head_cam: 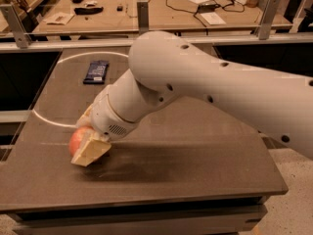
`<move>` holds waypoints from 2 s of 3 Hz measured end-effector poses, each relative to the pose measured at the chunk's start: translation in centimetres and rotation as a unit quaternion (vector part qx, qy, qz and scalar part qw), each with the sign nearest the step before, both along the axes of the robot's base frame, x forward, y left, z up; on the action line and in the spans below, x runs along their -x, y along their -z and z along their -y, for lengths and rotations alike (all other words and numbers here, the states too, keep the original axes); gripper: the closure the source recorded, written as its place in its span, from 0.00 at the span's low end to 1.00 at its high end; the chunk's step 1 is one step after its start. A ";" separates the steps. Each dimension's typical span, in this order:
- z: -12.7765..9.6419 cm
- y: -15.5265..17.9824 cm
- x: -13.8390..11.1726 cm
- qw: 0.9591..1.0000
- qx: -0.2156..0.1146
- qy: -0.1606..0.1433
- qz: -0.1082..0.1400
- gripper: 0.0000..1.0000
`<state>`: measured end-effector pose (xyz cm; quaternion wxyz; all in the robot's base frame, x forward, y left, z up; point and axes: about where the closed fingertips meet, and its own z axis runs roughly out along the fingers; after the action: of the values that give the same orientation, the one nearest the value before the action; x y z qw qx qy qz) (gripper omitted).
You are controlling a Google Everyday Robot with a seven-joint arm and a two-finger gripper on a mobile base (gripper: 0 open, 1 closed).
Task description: Move apple near rxbar blueberry
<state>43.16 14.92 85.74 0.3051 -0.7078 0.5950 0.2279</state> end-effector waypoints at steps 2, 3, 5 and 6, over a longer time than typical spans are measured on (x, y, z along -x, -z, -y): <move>3.2 1.4 -2.1 0.988 0.046 0.127 0.076 1.00; 3.2 1.4 -2.1 0.988 0.046 0.127 0.076 1.00; 5.1 2.2 -2.8 0.974 0.000 0.207 0.089 1.00; 5.4 1.2 -4.0 0.967 -0.025 0.228 0.106 1.00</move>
Offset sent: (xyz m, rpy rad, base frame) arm 0.0640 -0.0829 -0.0225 -0.0801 -0.1983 -0.8663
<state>47.11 9.51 84.51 0.4284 -0.5654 0.6990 0.0907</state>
